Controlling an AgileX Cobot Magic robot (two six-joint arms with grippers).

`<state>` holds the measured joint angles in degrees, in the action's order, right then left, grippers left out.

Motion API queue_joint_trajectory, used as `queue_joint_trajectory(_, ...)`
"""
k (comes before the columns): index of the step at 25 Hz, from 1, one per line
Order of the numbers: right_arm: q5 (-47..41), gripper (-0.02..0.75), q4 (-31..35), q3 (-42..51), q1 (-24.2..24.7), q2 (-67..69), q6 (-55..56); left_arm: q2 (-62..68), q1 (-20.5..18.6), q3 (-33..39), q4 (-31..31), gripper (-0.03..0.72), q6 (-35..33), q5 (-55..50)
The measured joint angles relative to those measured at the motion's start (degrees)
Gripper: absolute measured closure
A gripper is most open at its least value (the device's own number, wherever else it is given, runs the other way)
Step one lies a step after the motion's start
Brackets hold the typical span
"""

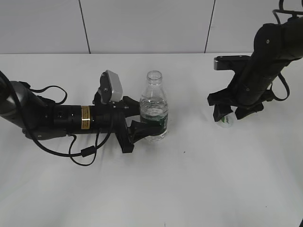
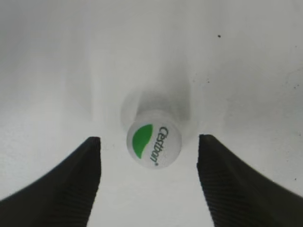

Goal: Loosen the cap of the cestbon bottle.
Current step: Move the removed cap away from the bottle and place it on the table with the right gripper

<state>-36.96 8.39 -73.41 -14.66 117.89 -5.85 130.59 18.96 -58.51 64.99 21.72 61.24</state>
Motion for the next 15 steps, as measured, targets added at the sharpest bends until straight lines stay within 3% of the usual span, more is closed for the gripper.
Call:
queue_joint_trajectory(2,0.0,0.183,0.2,0.0,0.0,0.0,-0.1,0.0,0.0,0.0,0.0,0.273,0.0,0.0)
queue_joint_trajectory(6,0.0,0.164,0.4,0.0,0.0,0.0,-0.2,0.0,0.0,0.0,0.1,0.26,0.0,-0.1)
queue_joint_trajectory(11,0.0,0.16,0.4,0.0,0.0,0.0,-0.2,0.2,-0.2,0.1,0.9,0.088,-0.2,-3.2)
queue_joint_trajectory(15,-0.1,0.16,0.5,0.0,0.0,-0.4,-0.3,0.3,-0.5,0.1,2.1,0.064,-0.2,-3.5)
